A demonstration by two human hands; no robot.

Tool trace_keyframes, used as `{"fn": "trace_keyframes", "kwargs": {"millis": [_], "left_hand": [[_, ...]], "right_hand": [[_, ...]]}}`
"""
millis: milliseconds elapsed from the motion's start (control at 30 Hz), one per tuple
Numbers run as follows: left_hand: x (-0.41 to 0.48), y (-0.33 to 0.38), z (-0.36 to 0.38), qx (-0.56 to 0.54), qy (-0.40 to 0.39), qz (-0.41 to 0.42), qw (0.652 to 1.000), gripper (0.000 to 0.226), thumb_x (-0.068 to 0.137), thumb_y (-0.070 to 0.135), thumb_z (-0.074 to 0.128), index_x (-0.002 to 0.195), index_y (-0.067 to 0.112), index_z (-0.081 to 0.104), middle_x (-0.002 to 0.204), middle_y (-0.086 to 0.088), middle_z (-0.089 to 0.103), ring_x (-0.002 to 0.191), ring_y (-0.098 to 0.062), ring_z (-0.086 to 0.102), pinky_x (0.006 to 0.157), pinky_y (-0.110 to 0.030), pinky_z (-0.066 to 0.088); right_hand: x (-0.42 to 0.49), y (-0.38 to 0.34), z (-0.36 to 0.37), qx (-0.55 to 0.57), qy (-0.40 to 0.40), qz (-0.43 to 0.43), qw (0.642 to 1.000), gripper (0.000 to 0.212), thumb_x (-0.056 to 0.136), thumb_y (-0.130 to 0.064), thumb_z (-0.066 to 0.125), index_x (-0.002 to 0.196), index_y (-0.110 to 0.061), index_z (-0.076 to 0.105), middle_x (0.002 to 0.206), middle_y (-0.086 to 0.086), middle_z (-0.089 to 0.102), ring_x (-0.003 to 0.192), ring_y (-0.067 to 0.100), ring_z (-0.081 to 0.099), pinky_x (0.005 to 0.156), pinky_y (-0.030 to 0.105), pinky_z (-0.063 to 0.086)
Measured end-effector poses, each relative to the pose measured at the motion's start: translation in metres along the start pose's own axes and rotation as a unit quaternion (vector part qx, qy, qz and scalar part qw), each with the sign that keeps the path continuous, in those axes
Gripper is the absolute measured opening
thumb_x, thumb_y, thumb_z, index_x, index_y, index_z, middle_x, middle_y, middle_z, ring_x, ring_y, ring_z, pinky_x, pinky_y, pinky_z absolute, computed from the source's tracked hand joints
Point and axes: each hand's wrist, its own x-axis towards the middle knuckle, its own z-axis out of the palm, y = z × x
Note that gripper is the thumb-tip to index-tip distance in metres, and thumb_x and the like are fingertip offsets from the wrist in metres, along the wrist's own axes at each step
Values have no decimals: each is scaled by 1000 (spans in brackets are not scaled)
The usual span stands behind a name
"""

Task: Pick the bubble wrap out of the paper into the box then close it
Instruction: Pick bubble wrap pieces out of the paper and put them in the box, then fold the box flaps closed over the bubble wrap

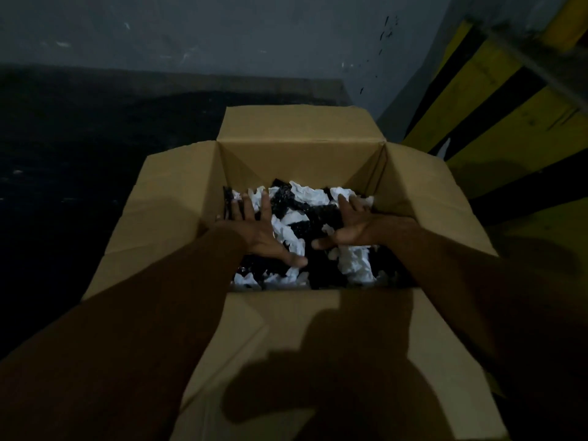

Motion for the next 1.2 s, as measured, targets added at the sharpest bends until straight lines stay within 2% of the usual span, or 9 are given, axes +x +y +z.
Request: {"fn": "trace_keyframes", "kwargs": {"millis": [100,267,533,633,700,833,933,1000,1200], "left_hand": [[-4,5,16,45,-39,14,998,148,52,85,64,135,25,-43,147,-15,-42,137,-43,-30,110,-69,2],[10,13,55,33,46,-21,998,118,83,44,69,145,25,-29,153,-17,-31,140,-44,-22,111,-65,11],[30,5,75,-16,107,-2,994,82,98,33,46,147,30,-21,156,-10,-28,143,-39,-22,112,-61,-2],[28,10,85,13,185,-19,982,57,101,39,14,147,32,-18,158,-12,-20,145,-37,-15,112,-64,7],[23,13,80,62,194,-42,978,65,102,41,25,149,29,-18,158,-14,-19,145,-36,-14,110,-68,9],[-8,13,30,90,67,-15,994,137,70,58,75,141,21,-36,150,-21,-35,141,-42,-23,107,-70,2],[-38,11,2,71,65,-12,995,154,51,74,76,138,22,-40,148,-22,-38,140,-42,-24,109,-68,3],[-51,12,-9,62,85,-10,994,148,54,79,70,138,24,-39,149,-18,-37,142,-38,-23,111,-66,2],[-83,27,-23,17,195,-5,981,98,87,71,36,145,25,-28,154,-9,-31,144,-29,-23,113,-61,-3]], "right_hand": [[-13,6,14,-67,-75,-6,995,153,35,-93,62,139,-40,-36,155,5,-31,145,37,-14,116,59,9],[-3,13,56,-155,-32,13,987,87,93,-61,38,141,-42,-31,156,15,-26,142,50,-9,115,61,6],[13,20,65,-160,-37,9,986,90,93,-57,46,140,-46,-29,155,13,-29,141,53,-11,112,64,7],[11,18,62,-163,-32,5,986,93,92,-56,48,139,-46,-31,155,12,-30,141,52,-12,112,63,6],[6,15,58,-168,-21,8,986,90,95,-51,46,139,-45,-32,155,13,-29,142,51,-11,113,62,7],[-15,12,40,-130,11,-5,991,92,93,-52,48,144,-38,-27,156,17,-24,144,49,-1,115,61,11],[-36,9,13,-114,32,-36,992,133,64,-70,71,142,-35,-31,156,19,-23,144,46,3,113,60,19],[-48,3,-4,-94,46,-50,993,141,58,-71,75,144,-33,-30,157,21,-18,146,43,-2,114,59,19],[-81,-5,-24,-31,207,-79,975,93,86,-55,60,151,-26,0,157,16,15,140,37,29,111,50,30]]}}
